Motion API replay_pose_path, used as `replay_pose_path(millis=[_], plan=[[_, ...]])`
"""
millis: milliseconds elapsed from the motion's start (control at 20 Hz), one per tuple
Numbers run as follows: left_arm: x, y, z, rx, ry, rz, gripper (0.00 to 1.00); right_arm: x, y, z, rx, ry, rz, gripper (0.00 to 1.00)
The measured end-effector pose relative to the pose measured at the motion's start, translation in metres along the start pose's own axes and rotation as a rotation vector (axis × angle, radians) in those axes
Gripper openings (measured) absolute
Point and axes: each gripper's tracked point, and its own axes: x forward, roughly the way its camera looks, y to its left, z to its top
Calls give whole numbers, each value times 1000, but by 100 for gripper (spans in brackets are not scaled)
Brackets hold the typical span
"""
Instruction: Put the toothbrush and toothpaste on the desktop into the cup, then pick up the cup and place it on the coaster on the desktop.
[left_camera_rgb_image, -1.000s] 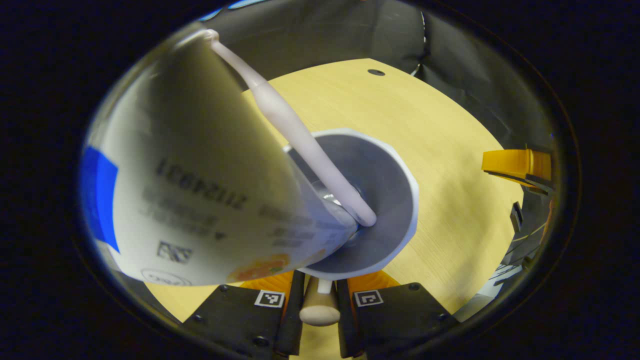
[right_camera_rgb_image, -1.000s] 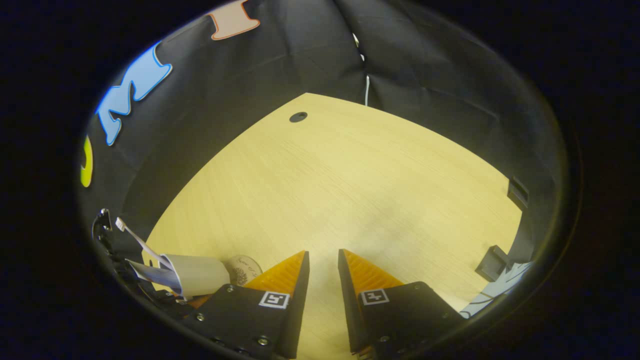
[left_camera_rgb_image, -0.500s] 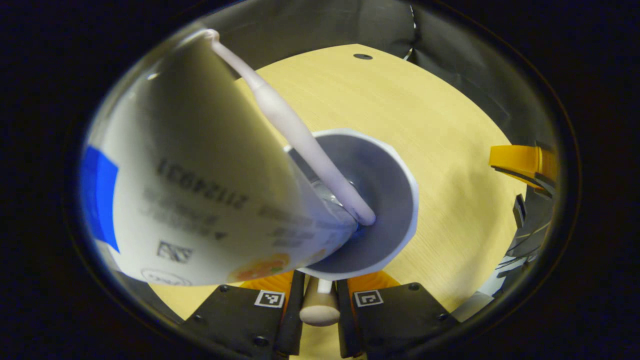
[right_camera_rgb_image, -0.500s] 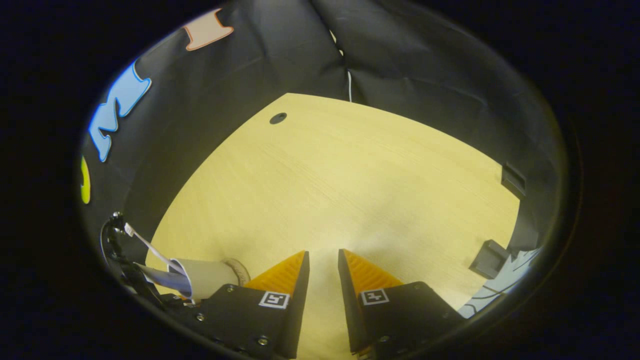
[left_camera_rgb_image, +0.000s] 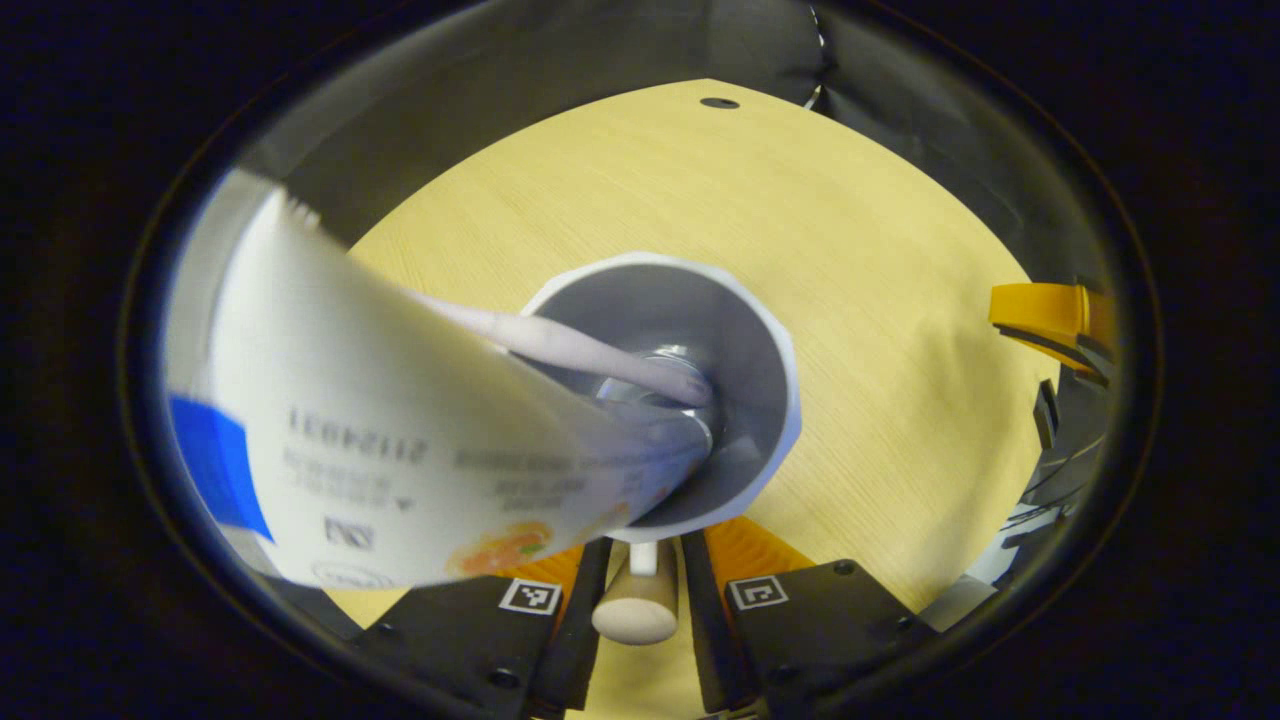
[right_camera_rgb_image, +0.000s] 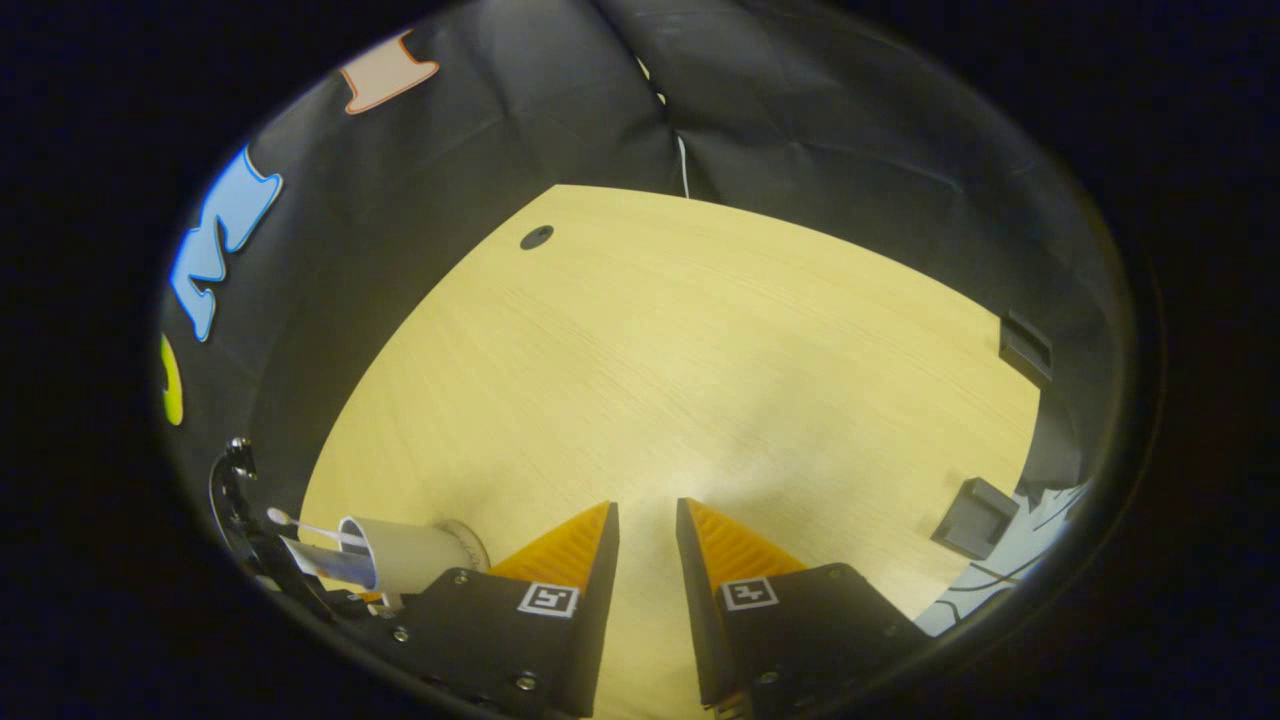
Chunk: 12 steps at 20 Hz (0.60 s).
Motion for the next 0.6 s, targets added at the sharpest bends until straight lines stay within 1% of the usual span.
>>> replay_pose_path(millis=[150, 300, 600], plan=[[-8, 12, -6, -16, -1, 2, 51, -1, 0, 0, -1, -1, 3, 37], [-21, 29, -15, -28, -8, 2, 51, -4, 1, -1, -4, -5, 7, 37], [-67, 71, -35, -62, -71, -15, 51, -16, 9, -7, -38, -11, 21, 37]])
